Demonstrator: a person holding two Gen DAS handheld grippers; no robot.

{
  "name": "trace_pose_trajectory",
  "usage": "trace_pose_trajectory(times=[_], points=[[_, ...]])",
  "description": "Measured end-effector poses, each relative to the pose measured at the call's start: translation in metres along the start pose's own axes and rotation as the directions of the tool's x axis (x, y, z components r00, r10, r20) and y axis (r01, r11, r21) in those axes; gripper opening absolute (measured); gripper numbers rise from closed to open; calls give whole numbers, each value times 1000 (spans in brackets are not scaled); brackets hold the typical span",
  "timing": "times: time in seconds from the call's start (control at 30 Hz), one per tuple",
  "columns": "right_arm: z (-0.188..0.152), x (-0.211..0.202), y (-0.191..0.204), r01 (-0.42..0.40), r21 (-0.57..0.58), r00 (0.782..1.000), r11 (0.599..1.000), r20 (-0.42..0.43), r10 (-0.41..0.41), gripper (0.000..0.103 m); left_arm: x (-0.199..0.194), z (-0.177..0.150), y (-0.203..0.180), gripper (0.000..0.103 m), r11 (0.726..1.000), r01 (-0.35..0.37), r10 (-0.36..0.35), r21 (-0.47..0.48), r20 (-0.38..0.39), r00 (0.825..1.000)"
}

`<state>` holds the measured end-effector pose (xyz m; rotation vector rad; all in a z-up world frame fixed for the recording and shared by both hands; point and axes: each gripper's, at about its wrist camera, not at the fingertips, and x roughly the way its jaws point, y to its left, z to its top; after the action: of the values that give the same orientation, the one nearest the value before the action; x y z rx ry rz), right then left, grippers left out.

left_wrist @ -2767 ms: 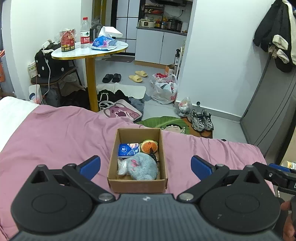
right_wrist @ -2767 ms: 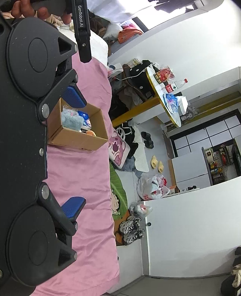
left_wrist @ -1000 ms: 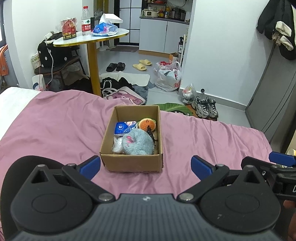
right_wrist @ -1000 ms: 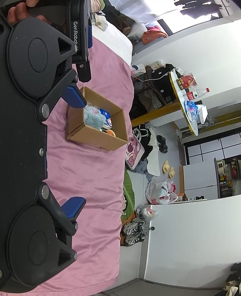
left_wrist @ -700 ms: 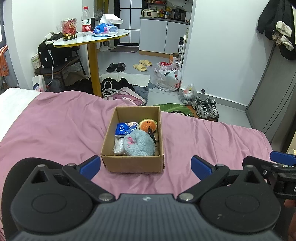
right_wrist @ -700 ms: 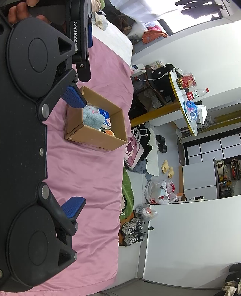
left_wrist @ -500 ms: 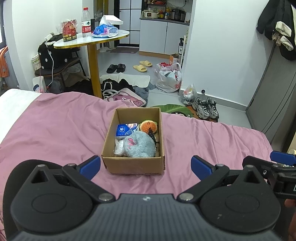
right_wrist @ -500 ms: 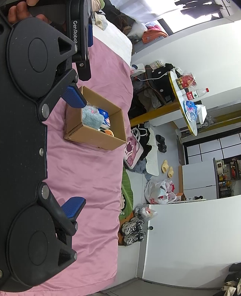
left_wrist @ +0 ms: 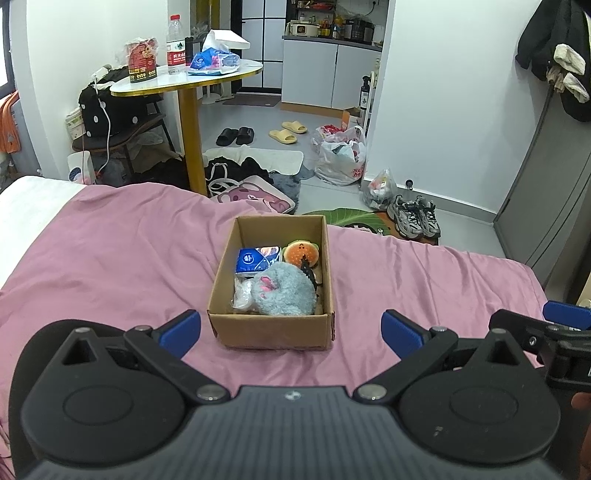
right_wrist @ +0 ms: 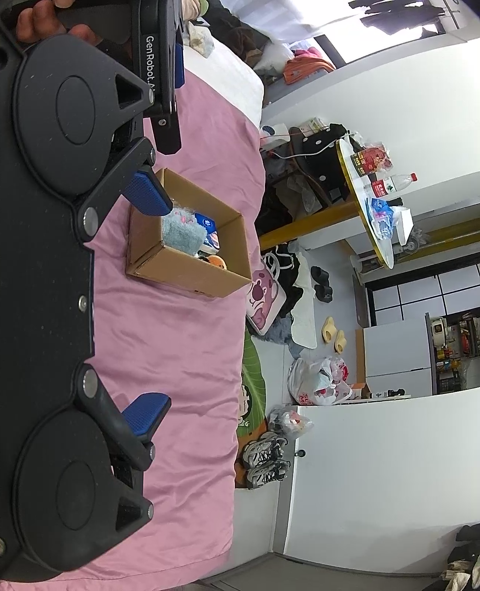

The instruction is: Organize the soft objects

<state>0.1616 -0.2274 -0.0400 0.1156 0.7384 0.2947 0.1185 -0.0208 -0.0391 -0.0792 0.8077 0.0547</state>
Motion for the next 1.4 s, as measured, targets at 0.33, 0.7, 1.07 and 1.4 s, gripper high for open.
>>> trace_pose_trajectory(times=[0.33, 0.7, 1.07, 1.4], points=[[-2, 3, -1, 5, 1, 1000, 1000, -2, -5, 103, 3, 0, 5, 103, 1000, -6, 6, -7, -10, 1000], [-4, 4, 0, 3, -1, 1000, 1000, 1, -3, 103, 3, -2, 5, 103, 1000, -13, 13, -7, -9, 1000], [-5, 4, 3, 9, -5, 1000, 1000, 2, -9, 103, -1, -3, 6, 103, 1000, -15, 15, -2, 2, 1000], [-6, 5, 5, 16, -5, 1000, 1000, -3, -16, 103, -2, -3, 7, 103, 1000, -13, 13, -1, 4, 1000]])
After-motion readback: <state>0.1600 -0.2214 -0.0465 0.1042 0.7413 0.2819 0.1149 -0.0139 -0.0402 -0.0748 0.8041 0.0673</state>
